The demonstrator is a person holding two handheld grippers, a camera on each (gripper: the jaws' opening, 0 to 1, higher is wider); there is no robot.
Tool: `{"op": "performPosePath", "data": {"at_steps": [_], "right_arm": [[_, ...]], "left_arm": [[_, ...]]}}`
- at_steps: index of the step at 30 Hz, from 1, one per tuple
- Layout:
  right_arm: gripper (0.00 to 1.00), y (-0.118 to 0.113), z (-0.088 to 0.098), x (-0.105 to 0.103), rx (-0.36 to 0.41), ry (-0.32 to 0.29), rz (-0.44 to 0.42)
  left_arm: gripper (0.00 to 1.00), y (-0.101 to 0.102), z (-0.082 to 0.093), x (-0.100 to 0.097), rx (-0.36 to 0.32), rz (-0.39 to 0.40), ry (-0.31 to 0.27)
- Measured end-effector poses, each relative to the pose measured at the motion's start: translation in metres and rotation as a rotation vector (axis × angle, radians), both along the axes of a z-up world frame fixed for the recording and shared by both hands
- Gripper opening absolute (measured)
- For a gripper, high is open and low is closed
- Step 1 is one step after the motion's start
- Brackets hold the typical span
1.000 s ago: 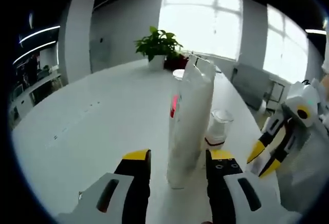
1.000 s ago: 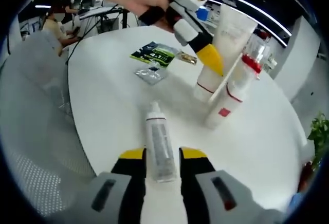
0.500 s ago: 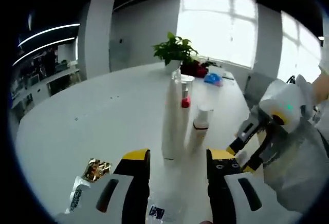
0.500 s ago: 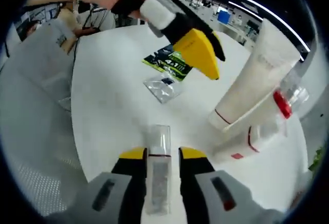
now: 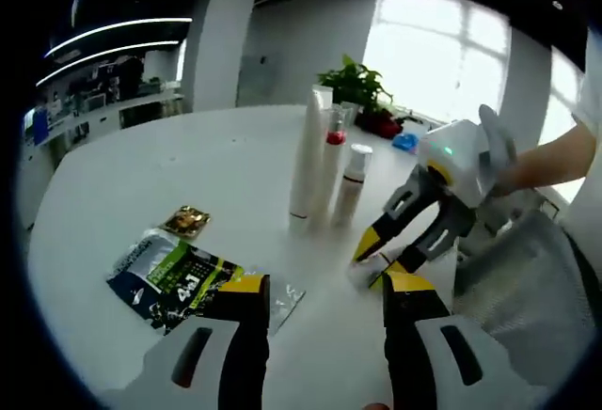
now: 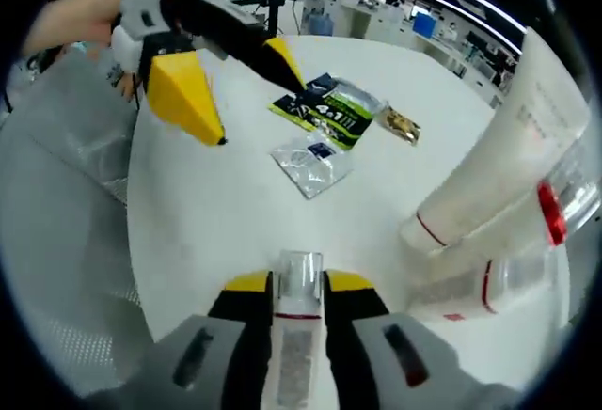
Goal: Arrange the skincare products in the storage area until every visible bottle or jar stands upright without overlapping.
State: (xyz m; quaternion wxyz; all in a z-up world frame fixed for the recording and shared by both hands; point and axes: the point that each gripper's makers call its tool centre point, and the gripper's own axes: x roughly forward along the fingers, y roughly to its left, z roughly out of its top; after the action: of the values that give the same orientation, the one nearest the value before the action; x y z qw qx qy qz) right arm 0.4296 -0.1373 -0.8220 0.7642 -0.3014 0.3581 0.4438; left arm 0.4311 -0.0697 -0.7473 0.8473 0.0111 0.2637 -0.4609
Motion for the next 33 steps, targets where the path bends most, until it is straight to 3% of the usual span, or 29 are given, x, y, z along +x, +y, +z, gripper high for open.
{"op": "performPosePath", "data": {"at_steps": [5, 9, 12, 16, 19, 22, 24, 28, 33], "right_arm": [[0.19, -0.001, 0.003, 0.005, 0.067, 0.000, -0.064], [0.18, 0.003, 0.025, 0.004, 0.254, 0.035, -0.149], [0.18, 0.000, 0.047, 0.002, 0.389, 0.048, -0.201], [0.18, -0.003, 0.072, -0.004, 0.515, 0.059, -0.226], [0.18, -0.001, 0.092, -0.010, 0.670, 0.110, -0.255], [0.18, 0.003, 0.111, -0.016, 0.817, 0.142, -0.262], [0.18, 0.004, 0.120, -0.019, 0.882, 0.159, -0.258], [0.18, 0.005, 0.131, -0.027, 0.940, 0.184, -0.235], [0.18, 0.008, 0.151, -0.036, 1.051, 0.226, -0.193]], "left_arm": [[0.47, 0.000, -0.012, -0.017, 0.041, -0.017, 0.022], [0.48, -0.005, -0.017, -0.030, 0.052, -0.049, 0.037], [0.48, -0.015, -0.012, -0.035, 0.018, -0.064, 0.051], [0.49, -0.039, -0.003, -0.041, -0.038, -0.113, 0.062], [0.47, -0.063, 0.013, -0.045, -0.175, -0.140, 0.109], [0.49, -0.072, 0.012, -0.042, -0.170, -0.162, 0.095], [0.46, -0.076, 0.010, -0.043, -0.173, -0.197, 0.103], [0.35, -0.078, 0.020, -0.052, -0.200, -0.258, 0.116], [0.33, -0.080, 0.042, -0.069, -0.303, -0.333, 0.151]]}}
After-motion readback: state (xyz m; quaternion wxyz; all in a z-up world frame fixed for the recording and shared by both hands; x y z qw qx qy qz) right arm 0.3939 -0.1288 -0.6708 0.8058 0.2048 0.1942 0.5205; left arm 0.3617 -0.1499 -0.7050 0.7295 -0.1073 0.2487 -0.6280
